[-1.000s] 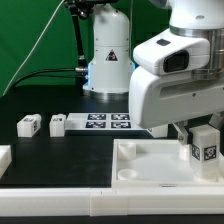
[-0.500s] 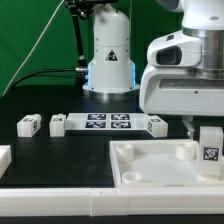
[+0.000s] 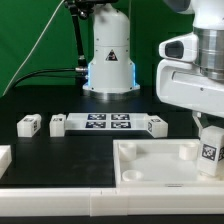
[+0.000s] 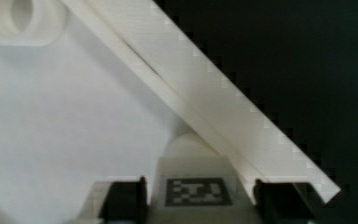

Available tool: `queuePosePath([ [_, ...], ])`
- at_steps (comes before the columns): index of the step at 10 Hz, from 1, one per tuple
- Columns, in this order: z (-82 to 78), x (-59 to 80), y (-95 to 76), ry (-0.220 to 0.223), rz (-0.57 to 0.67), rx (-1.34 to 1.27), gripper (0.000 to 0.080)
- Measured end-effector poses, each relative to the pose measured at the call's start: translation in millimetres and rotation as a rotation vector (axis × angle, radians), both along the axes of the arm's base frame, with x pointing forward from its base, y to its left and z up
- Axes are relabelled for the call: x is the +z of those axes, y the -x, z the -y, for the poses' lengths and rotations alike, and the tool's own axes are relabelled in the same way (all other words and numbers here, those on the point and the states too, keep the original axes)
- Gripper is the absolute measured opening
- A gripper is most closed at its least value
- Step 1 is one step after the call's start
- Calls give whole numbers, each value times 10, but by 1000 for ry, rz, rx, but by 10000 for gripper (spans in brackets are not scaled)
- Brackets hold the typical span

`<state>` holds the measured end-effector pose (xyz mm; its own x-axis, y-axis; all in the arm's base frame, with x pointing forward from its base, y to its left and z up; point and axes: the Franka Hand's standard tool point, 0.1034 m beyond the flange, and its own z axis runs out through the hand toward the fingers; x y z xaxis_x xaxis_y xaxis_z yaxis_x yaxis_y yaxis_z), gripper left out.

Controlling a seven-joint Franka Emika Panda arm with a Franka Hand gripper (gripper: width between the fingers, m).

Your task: Assemble one leg

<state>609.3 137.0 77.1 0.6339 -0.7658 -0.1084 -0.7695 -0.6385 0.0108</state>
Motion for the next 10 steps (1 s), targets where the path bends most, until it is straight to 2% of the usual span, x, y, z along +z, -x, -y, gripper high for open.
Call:
queuePosePath([
  [1, 0, -4, 4, -4, 3, 47, 291],
  [3, -47, -34, 21, -11, 27, 128, 573],
  [4, -48, -33, 23, -14, 35, 222, 573],
  [5, -34, -28, 14, -22, 49, 395, 634],
  [6, -18, -28, 10, -29, 57, 503, 645],
  [10, 87, -46, -10, -58, 90, 974, 649],
])
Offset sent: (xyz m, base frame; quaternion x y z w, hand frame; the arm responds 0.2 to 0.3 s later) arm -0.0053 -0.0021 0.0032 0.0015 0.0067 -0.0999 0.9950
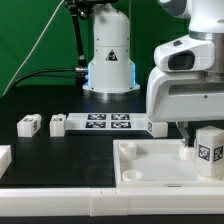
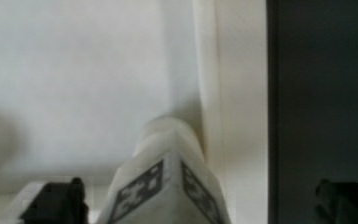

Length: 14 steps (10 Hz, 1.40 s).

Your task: Assemble one leg

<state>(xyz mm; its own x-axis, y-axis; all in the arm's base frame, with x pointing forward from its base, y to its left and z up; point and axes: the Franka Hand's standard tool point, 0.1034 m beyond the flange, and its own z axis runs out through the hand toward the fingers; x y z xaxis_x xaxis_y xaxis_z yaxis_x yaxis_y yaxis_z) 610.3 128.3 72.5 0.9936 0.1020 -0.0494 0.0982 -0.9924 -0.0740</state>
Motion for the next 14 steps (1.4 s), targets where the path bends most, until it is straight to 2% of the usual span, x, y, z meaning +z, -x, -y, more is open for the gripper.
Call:
queuePosePath([
  [3, 2, 2, -3, -15, 17, 305, 649],
  [6, 1, 2, -4, -18, 21, 345, 616],
  [7, 1, 2, -5, -18, 21, 345, 436],
  [8, 19, 3, -14, -15, 24, 344, 436],
  [9, 38, 0, -16, -14, 23, 342, 296],
  [10, 36, -1, -15, -14, 23, 340, 295],
  [11, 33, 1, -17, -11, 21, 284, 295],
  [14, 33, -2, -12, 23, -4, -135, 295],
])
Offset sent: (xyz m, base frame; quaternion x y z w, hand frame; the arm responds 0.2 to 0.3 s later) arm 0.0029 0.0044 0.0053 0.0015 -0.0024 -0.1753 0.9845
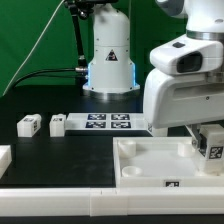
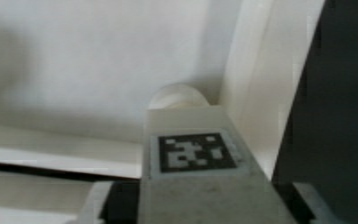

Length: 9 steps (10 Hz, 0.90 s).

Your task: Assemble one leg

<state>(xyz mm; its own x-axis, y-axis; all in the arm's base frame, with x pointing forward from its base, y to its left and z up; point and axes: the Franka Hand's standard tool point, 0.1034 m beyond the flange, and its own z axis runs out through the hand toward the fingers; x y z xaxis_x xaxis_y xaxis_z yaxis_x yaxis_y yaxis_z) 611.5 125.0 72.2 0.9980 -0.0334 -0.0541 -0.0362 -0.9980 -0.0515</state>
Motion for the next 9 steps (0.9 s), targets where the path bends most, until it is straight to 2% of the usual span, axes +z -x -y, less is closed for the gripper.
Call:
queuePosePath([
  [4, 2, -16, -13, 32, -8, -531, 295],
  [7, -19, -23, -4, 18, -53, -934, 295],
  [8, -25, -24, -2, 18, -53, -936, 295],
  [9, -28, -24, -2, 17, -52, -916, 395],
])
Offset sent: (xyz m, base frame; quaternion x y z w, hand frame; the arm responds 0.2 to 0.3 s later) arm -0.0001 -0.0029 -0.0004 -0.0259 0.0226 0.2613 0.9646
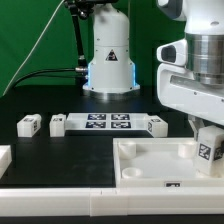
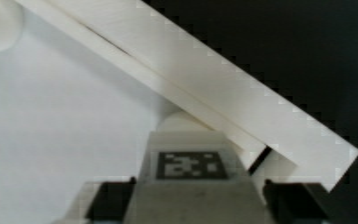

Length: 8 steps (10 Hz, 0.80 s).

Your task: Assemble one leg

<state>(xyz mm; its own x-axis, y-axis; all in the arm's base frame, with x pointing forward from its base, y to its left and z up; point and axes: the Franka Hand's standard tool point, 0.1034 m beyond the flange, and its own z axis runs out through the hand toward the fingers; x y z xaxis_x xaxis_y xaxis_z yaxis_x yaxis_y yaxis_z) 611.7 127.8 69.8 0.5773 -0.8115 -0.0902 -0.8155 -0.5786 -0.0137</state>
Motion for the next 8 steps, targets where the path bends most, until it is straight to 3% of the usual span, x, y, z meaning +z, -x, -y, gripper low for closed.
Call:
queuePosePath([
  [1, 0, 0, 0, -3, 5, 63, 530],
  [2, -8, 1, 0, -5, 9, 102, 530],
  [3, -25, 8, 1, -2, 17, 192, 625],
  [8, -31, -20, 11, -17, 62, 860, 649],
])
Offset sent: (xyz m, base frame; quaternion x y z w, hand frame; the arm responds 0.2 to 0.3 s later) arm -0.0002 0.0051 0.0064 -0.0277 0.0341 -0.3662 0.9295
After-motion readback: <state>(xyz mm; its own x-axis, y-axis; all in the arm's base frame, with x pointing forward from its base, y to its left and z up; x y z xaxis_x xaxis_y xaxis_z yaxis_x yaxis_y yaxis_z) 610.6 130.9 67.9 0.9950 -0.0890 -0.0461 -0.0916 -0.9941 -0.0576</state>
